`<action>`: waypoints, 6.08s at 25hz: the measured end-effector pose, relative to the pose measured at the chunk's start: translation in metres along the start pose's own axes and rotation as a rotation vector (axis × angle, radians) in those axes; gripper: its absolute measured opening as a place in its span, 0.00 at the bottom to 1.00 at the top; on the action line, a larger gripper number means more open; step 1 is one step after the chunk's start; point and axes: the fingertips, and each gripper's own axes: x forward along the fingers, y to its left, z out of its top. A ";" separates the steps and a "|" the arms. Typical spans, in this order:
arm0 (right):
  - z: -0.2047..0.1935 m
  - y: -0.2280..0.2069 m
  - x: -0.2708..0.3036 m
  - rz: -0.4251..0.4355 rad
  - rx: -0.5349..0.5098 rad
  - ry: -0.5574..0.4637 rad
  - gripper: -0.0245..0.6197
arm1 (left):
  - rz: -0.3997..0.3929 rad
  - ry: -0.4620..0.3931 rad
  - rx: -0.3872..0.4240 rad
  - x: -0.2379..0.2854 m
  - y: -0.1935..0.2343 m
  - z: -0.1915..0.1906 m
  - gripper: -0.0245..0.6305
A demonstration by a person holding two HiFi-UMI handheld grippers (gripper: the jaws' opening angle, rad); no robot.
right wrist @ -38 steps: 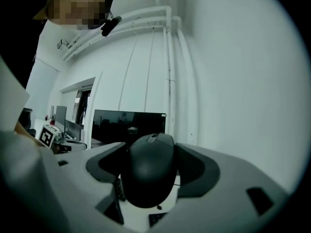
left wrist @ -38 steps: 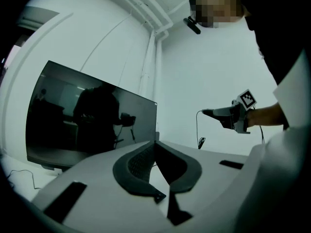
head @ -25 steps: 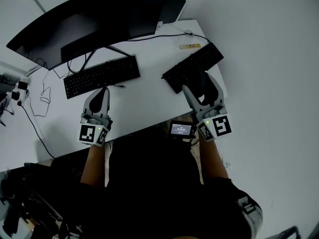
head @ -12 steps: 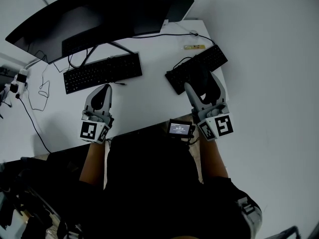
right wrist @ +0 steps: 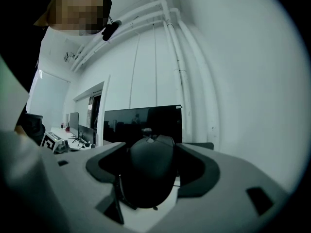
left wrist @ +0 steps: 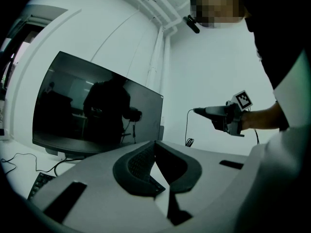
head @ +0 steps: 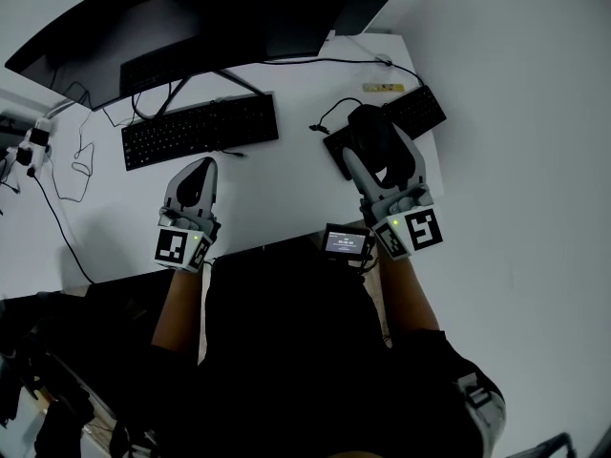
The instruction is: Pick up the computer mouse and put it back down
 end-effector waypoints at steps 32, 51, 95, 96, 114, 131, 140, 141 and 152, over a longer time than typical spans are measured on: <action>-0.258 0.021 0.032 0.017 0.245 0.489 0.53 | -0.076 0.147 -0.146 0.026 0.000 -0.078 0.03; -0.328 0.045 0.027 0.032 0.161 0.675 0.53 | -0.085 0.198 -0.199 0.019 -0.014 -0.109 0.03; 0.000 0.019 -0.004 0.209 0.060 -0.087 0.04 | 0.071 -0.027 -0.049 -0.013 -0.042 0.074 0.03; 0.003 0.020 -0.007 0.210 0.066 -0.102 0.04 | 0.079 -0.033 -0.037 -0.018 -0.043 0.078 0.03; -0.021 0.174 -0.127 0.120 0.033 -0.056 0.04 | 0.031 -0.076 -0.027 -0.208 -0.092 0.060 0.03; -0.075 0.272 -0.272 0.034 0.065 0.051 0.04 | 0.183 -0.029 -0.022 -0.368 -0.141 -0.008 0.03; -0.035 0.268 -0.275 0.161 -0.043 -0.012 0.04 | 0.210 -0.055 -0.012 -0.361 -0.168 0.015 0.03; -0.039 0.260 -0.278 0.158 -0.032 -0.001 0.04 | 0.212 -0.054 -0.017 -0.356 -0.173 0.017 0.03; -0.062 0.217 -0.310 0.151 0.072 0.033 0.04 | 0.155 -0.039 -0.020 -0.333 -0.233 0.019 0.03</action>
